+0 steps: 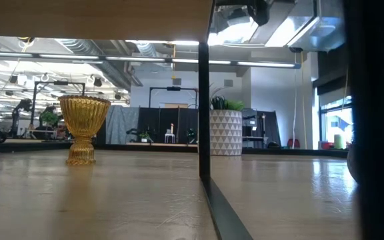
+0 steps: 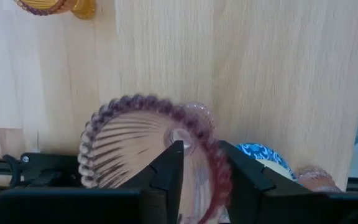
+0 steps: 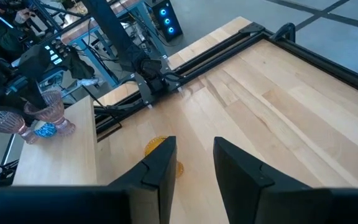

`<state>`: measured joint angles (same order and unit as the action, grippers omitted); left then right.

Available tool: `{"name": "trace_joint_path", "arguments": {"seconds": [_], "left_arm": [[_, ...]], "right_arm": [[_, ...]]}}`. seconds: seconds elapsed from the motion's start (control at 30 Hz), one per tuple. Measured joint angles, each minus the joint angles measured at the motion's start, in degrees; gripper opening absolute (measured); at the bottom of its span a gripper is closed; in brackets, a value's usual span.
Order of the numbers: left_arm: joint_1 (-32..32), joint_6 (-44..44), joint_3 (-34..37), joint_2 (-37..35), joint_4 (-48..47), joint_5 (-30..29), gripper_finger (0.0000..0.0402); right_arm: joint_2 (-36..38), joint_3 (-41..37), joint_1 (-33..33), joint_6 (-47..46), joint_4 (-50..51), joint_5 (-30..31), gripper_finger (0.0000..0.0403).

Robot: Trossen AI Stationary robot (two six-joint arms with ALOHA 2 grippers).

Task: Pick & Place candle stick holders
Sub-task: Put the pink glass on the shelf

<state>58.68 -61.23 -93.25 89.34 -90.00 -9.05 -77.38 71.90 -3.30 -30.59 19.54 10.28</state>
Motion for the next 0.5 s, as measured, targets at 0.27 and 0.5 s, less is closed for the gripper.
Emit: {"name": "trace_joint_path", "arguments": {"seconds": [0.27,0.5], "left_arm": [[0.0,-1.3,0.0,0.6,0.0,0.2,0.0102],[0.0,-0.6,-3.4,3.4,0.2,0.1,0.0102]], "right_arm": [[0.0,0.0,0.0,0.0,0.5,0.0,0.011],[0.0,0.0,0.0,0.0,1.6,0.0,0.011]]}}
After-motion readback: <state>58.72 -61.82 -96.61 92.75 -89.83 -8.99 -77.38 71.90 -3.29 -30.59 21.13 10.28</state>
